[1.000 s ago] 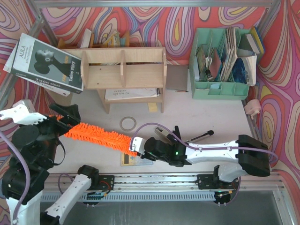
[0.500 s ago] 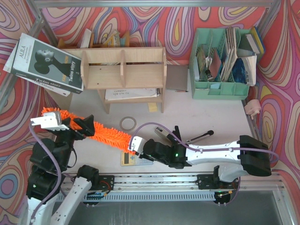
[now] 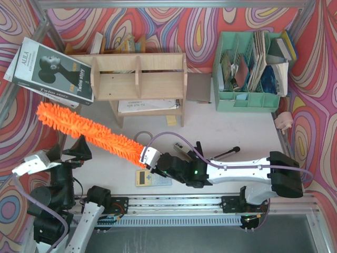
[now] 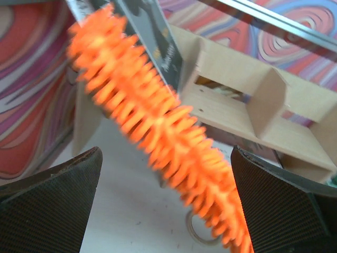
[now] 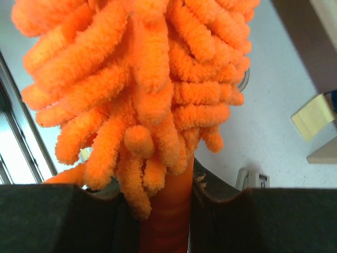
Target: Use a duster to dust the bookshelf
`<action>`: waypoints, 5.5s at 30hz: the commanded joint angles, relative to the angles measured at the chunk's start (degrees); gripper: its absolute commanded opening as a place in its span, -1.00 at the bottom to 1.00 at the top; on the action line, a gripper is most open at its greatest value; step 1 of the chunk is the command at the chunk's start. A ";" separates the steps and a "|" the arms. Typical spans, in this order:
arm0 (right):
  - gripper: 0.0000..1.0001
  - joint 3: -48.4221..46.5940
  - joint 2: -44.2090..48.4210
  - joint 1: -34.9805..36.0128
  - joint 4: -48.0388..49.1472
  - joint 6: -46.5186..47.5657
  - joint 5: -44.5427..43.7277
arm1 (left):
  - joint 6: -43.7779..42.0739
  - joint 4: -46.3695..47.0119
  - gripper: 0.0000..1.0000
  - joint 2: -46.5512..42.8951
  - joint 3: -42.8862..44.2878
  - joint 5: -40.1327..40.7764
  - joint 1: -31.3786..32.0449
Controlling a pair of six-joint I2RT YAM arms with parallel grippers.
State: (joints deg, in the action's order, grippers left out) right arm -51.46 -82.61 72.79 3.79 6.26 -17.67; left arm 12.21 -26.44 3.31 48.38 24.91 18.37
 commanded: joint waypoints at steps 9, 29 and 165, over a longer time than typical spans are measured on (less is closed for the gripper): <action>-1.00 -9.90 -6.04 0.36 5.23 0.93 -4.51 | 1.11 2.69 0.97 -3.05 -0.81 7.10 -3.08; -1.00 -35.44 -17.71 -7.78 -15.46 16.04 4.41 | 0.45 -0.43 0.97 -2.12 0.64 11.32 -3.08; -1.00 -40.89 -10.84 -14.10 -10.80 18.71 13.11 | -0.40 -0.89 0.97 -0.25 0.67 13.21 -3.08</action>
State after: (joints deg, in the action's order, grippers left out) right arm -93.95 -99.37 57.21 -15.55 28.18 -7.42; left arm 12.82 -27.09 2.70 48.66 37.39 15.64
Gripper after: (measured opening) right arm 0.340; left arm 0.984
